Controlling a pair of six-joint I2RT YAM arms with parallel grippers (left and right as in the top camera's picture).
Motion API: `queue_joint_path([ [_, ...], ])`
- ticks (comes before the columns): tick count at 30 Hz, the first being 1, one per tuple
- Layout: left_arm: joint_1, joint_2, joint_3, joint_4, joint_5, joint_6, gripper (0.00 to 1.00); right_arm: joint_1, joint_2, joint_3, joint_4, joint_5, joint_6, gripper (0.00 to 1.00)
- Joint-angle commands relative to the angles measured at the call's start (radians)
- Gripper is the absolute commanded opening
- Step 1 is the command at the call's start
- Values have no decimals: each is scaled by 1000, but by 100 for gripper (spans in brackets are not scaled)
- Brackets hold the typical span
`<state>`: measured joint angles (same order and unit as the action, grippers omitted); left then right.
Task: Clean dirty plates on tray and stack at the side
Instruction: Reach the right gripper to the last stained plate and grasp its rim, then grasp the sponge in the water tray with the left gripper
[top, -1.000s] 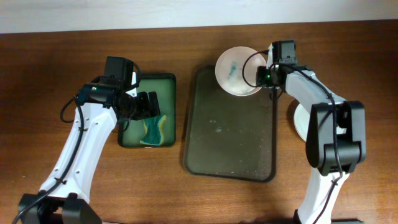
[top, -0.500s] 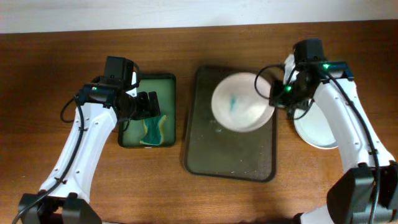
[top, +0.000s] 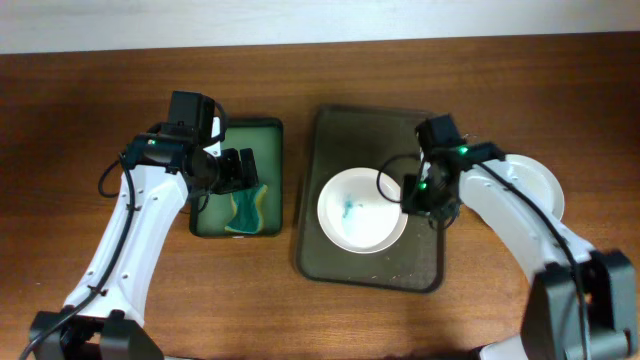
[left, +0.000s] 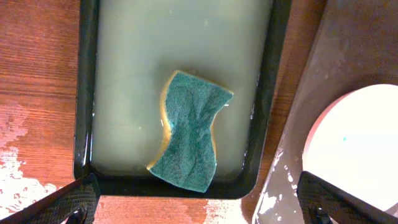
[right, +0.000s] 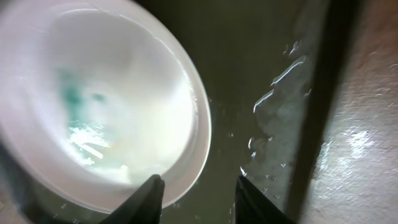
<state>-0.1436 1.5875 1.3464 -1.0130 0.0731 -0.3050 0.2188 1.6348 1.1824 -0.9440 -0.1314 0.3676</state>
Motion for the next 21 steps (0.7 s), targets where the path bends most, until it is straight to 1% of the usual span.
queue_joint_path([
  [1,0,13,-51,26,10,19,100,3,-128,64,-31,36,-76,41],
  [2,0,19,-80,51,10,19,96,3,-143,64,-38,35,-76,42],
  [3,0,31,-124,101,9,19,80,3,-145,64,-40,35,-76,42],
  [4,0,42,-159,145,9,19,71,4,-145,64,-43,35,-76,42],
  [5,0,66,-214,219,10,19,66,4,-140,64,-48,34,-76,43],
  [6,0,90,-249,277,10,19,65,4,-140,63,-48,35,-76,42],
  [8,0,147,-309,414,10,31,57,4,-140,63,-43,35,-76,43],
  [9,0,182,-327,469,10,31,57,4,-140,63,-43,35,-76,42],
  [10,0,217,-331,505,10,31,56,4,-140,63,-44,31,-76,43],
  [11,0,238,-331,527,10,40,52,4,-140,63,-44,32,-76,42],
  [12,0,259,-331,549,10,63,41,4,-140,63,-43,32,-76,42],
  [13,0,282,-331,556,9,76,11,4,-140,63,-44,31,-76,42],
  [14,0,287,-331,543,5,76,0,4,-140,63,-48,31,-76,42],
  [15,0,286,-330,522,-21,75,0,4,-140,63,-51,32,-76,42],
  [17,0,274,-316,504,-16,75,0,4,-140,62,-51,32,-76,42],
  [18,0,263,-293,467,-2,74,5,4,-140,62,-51,32,-76,42],
  [19,0,234,-219,359,10,75,26,4,-140,62,-51,32,-76,43],
  [20,0,223,-177,306,10,76,39,4,-140,62,-51,32,-76,42],
  [21,0,213,-134,250,10,76,44,4,-140,62,-50,35,-76,42],
])
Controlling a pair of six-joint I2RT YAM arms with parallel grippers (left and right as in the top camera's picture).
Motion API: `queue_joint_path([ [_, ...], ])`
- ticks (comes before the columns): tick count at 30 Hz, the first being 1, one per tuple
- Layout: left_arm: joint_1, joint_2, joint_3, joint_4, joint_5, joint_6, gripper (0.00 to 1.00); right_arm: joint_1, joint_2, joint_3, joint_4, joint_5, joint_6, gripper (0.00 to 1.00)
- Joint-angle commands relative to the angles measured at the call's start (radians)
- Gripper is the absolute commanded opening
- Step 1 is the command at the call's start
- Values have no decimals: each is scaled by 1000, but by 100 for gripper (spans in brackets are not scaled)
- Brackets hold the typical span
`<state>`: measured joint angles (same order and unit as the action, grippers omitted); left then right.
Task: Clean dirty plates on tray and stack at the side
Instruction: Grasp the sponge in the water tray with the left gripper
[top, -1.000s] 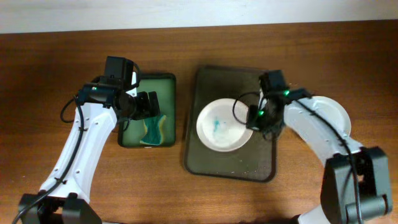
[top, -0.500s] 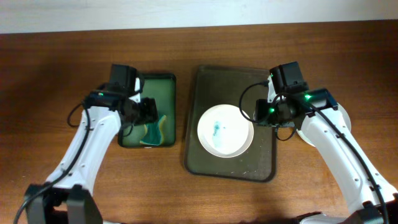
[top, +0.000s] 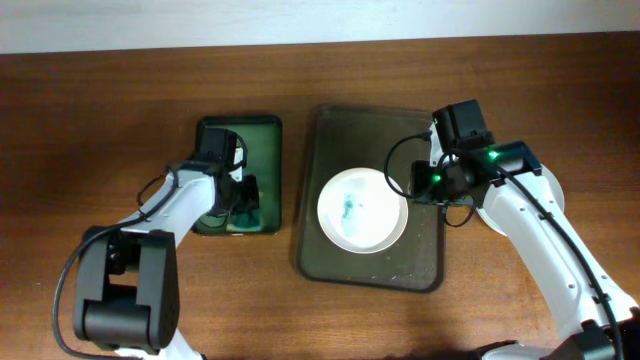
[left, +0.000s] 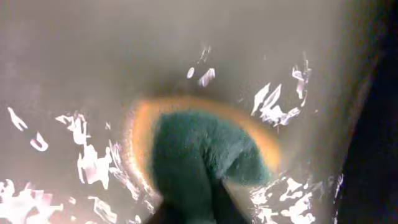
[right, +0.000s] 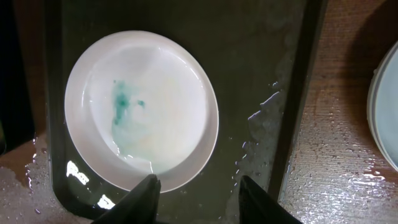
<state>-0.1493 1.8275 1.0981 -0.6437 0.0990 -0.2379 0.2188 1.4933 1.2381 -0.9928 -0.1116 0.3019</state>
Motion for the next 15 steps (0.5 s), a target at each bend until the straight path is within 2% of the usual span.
queue_joint_path([
  [1,5,-34,148,-164,-15,8,47,4,2,6,-2,16,-10,42],
  [4,5,-42,180,-229,-17,8,54,4,2,6,1,16,-10,42],
  [8,-21,16,67,-114,-16,8,49,4,2,6,14,15,-10,42],
  [9,-37,40,29,-55,-16,8,44,4,2,6,16,15,-10,42],
  [11,-63,81,-6,5,-16,8,11,4,2,6,16,15,-10,42],
  [12,-73,99,-7,8,-16,8,0,4,2,6,11,15,-10,43],
  [15,-76,100,19,-21,-20,8,0,3,2,6,5,16,-9,44],
])
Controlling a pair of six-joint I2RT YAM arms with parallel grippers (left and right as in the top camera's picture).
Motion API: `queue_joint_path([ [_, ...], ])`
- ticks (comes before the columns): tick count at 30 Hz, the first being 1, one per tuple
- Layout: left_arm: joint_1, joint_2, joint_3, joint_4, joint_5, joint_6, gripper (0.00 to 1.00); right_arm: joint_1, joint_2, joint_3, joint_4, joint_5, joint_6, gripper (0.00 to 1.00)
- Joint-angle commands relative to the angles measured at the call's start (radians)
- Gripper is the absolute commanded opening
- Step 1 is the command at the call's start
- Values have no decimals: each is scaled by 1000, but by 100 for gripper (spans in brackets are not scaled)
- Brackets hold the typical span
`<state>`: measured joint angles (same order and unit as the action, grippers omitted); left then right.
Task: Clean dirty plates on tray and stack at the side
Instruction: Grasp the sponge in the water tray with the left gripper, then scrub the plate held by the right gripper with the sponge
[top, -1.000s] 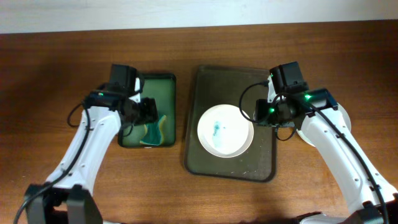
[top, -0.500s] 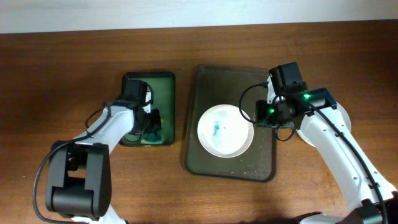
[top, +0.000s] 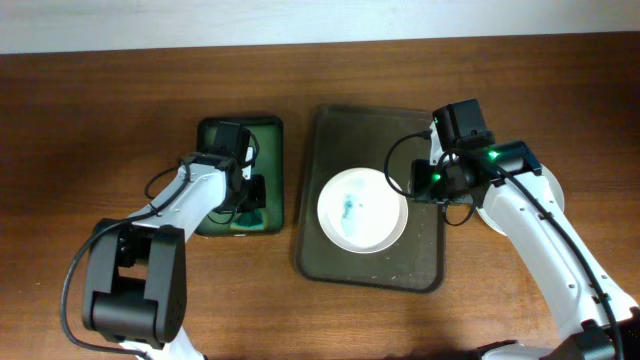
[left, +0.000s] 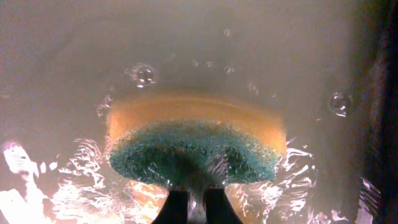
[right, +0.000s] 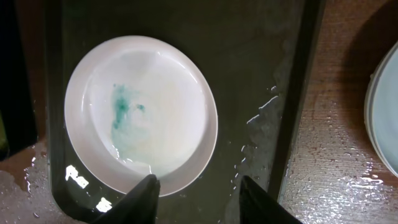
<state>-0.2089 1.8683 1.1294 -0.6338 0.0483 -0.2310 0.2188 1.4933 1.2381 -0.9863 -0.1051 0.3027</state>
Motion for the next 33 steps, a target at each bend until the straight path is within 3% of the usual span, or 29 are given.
queue_joint_path([
  [1,-16,56,16,-69,31,1,0,2,2,6,2,13,-8,45],
  [4,-17,33,177,-235,31,2,0,-26,13,6,11,17,18,50],
  [8,-39,29,414,-404,27,60,0,-65,96,6,-19,-8,31,49],
  [13,-46,31,423,-394,-193,65,0,-61,196,6,-46,-22,10,40],
  [15,-47,30,424,-401,-82,65,0,-61,229,6,-33,-21,-11,37],
  [19,-55,30,428,-393,299,65,0,-62,312,6,26,-46,-30,30],
  [21,-95,30,428,-377,296,65,0,-62,338,6,66,-136,-101,29],
  [26,-250,36,424,-243,246,-13,0,-62,414,6,121,-124,-111,28],
  [30,-343,89,424,-188,216,-71,0,-61,467,5,132,-130,-112,8],
  [33,-359,167,424,-182,190,-131,0,-61,486,5,137,-130,-112,4],
])
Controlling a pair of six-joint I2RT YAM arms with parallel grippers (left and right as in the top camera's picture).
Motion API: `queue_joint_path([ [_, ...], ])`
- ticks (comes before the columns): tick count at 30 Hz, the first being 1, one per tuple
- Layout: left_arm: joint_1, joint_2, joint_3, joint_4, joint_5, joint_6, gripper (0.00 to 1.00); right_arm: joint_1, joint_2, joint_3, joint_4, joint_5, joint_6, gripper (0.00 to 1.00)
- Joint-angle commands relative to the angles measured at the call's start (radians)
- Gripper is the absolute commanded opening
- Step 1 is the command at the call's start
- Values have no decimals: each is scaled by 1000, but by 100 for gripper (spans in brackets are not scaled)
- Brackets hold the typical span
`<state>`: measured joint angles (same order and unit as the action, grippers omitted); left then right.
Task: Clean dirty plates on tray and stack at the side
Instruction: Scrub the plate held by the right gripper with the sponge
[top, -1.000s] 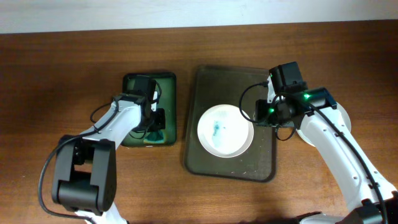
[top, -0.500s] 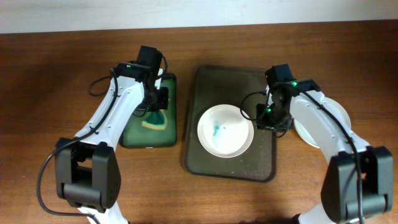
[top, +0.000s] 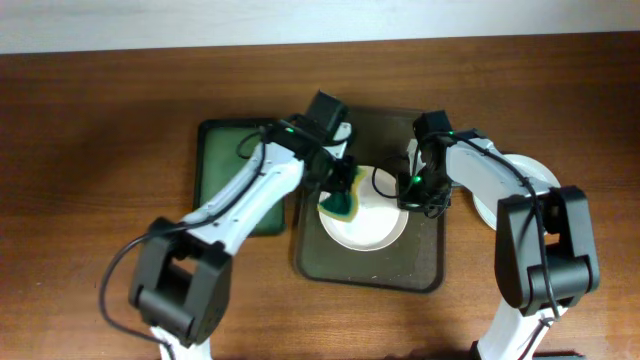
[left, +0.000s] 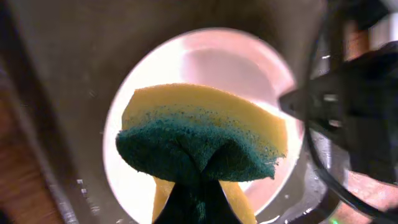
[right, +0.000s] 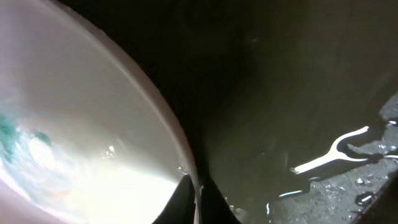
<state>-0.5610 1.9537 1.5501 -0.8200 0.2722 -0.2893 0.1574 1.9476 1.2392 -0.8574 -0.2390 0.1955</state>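
Observation:
A white plate (top: 370, 225) smeared with teal (right: 18, 134) lies on the dark tray (top: 420, 262). My left gripper (left: 198, 205) is shut on a green and yellow sponge (left: 199, 140), holding it over the plate's left part (top: 342, 200). At the plate's right rim (right: 180, 152), my right gripper (right: 196, 190) is shut on the edge, one finger inside and one outside. In the overhead view that gripper (top: 415, 192) sits at the plate's right side.
A green basin (top: 225, 165) of water stands left of the tray. A stack of clean white plates (top: 540, 185) rests on the wooden table at the right, partly behind my right arm.
My left gripper has moved from the basin to above the plate, sponge still in it. My right gripper, open above the tray before, is now shut on the plate's right rim.
The sponge lay loose in the basin with my left gripper open above it and my right gripper low at the plate's rim. Then my left gripper was down on the sponge in the water and the right hung higher. Now sponge and plate are both gripped.

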Motion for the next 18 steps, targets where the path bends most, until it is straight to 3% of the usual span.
queue_joint_path([
  [1,-7,118,3,9,-34,-89,0,0,35,4,9,3,-5,4],
  [7,-56,298,4,123,221,-122,0,0,36,4,10,3,-5,4],
  [12,-174,322,4,153,148,-58,0,0,36,4,10,3,-5,4],
  [18,-182,322,11,165,125,-29,0,0,36,4,9,3,-5,4],
])
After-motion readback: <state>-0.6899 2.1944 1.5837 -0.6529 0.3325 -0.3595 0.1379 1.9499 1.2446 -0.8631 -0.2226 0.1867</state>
